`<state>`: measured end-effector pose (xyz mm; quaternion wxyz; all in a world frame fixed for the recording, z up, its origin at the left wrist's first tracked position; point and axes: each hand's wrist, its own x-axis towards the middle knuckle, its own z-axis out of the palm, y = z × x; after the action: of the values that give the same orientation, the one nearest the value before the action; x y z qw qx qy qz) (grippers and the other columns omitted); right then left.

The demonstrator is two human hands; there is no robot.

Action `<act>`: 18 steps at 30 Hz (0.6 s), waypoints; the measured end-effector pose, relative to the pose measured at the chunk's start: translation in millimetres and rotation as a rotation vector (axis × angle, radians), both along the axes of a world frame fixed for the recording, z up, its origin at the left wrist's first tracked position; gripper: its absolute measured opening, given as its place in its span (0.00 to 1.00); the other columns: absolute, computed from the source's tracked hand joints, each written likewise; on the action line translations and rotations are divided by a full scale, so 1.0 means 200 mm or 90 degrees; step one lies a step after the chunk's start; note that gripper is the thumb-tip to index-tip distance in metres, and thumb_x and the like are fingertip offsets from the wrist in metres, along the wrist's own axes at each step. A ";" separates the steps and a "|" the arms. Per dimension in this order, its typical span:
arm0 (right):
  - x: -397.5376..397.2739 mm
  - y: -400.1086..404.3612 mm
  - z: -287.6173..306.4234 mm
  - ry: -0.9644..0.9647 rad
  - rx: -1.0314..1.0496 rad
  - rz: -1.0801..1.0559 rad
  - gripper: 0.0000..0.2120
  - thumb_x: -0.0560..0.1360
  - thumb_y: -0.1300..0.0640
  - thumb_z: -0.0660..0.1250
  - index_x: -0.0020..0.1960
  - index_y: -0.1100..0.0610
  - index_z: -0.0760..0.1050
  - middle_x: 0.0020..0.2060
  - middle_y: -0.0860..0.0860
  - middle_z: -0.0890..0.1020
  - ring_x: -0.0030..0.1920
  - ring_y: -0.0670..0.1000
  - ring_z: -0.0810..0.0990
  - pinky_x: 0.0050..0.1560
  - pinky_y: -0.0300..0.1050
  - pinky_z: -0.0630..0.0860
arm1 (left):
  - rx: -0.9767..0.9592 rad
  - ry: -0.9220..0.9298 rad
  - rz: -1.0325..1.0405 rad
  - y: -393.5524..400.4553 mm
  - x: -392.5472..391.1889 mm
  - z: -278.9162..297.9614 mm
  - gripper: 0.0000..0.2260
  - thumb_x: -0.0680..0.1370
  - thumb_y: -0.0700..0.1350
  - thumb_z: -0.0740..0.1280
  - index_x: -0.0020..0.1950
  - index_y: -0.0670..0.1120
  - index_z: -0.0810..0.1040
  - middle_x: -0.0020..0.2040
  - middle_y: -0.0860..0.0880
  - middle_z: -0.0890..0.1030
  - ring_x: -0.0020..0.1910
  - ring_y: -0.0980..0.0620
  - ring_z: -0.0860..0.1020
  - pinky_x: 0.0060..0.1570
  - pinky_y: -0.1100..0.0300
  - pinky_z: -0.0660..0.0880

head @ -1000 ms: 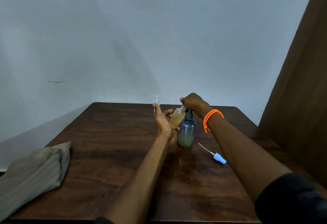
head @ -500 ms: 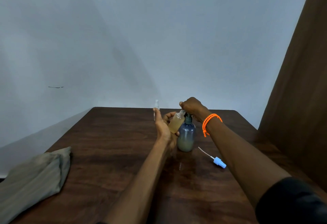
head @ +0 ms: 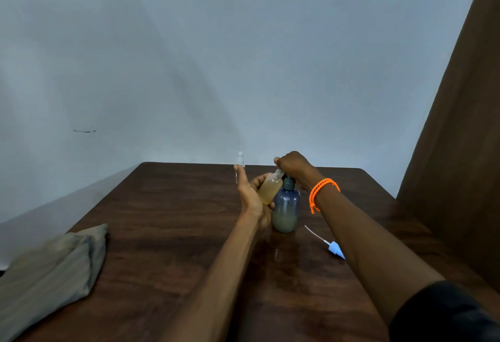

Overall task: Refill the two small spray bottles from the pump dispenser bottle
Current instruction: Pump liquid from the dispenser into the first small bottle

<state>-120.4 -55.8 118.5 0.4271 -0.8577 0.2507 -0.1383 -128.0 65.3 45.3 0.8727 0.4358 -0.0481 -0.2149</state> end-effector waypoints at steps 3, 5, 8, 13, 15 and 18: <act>-0.01 0.00 -0.03 0.009 -0.028 -0.005 0.15 0.78 0.57 0.64 0.33 0.58 0.67 0.31 0.52 0.73 0.33 0.52 0.71 0.31 0.42 0.65 | 0.004 0.005 0.006 0.01 -0.01 0.00 0.44 0.75 0.78 0.47 0.52 0.40 0.82 0.39 0.44 0.83 0.28 0.51 0.75 0.23 0.60 0.62; -0.03 0.00 -0.01 0.015 -0.028 -0.002 0.16 0.78 0.58 0.63 0.33 0.57 0.66 0.30 0.52 0.72 0.32 0.51 0.70 0.30 0.42 0.64 | 0.001 0.008 0.002 0.01 -0.02 0.01 0.43 0.76 0.78 0.47 0.52 0.41 0.81 0.40 0.43 0.83 0.28 0.50 0.75 0.24 0.60 0.62; -0.04 0.00 0.04 0.022 -0.032 -0.002 0.17 0.79 0.58 0.62 0.33 0.58 0.66 0.27 0.52 0.72 0.28 0.50 0.68 0.29 0.41 0.63 | -0.006 0.013 -0.005 0.01 -0.02 0.02 0.44 0.75 0.79 0.48 0.55 0.40 0.81 0.41 0.42 0.83 0.30 0.49 0.76 0.26 0.59 0.61; -0.01 0.00 -0.01 0.013 -0.034 -0.010 0.16 0.79 0.57 0.63 0.33 0.58 0.67 0.31 0.52 0.73 0.33 0.51 0.71 0.30 0.42 0.65 | 0.002 0.015 0.006 0.00 -0.01 0.00 0.45 0.74 0.80 0.49 0.54 0.40 0.82 0.42 0.42 0.83 0.30 0.49 0.75 0.25 0.59 0.61; -0.02 0.00 -0.03 0.010 -0.026 -0.019 0.16 0.79 0.57 0.63 0.34 0.58 0.67 0.31 0.52 0.73 0.33 0.51 0.71 0.31 0.42 0.65 | 0.003 0.012 0.009 0.00 -0.01 0.00 0.45 0.75 0.79 0.48 0.54 0.40 0.81 0.41 0.42 0.83 0.28 0.49 0.74 0.24 0.60 0.61; -0.03 0.00 0.01 0.014 -0.033 -0.012 0.16 0.78 0.58 0.63 0.33 0.58 0.66 0.30 0.52 0.72 0.33 0.52 0.70 0.31 0.42 0.64 | -0.001 0.007 -0.003 0.01 -0.02 0.01 0.45 0.75 0.79 0.48 0.54 0.40 0.81 0.42 0.41 0.83 0.28 0.49 0.74 0.24 0.59 0.61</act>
<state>-127.2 -55.1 120.5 0.4007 -0.8674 0.2602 -0.1392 -131.7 67.6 47.5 0.8727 0.4339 -0.0443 -0.2193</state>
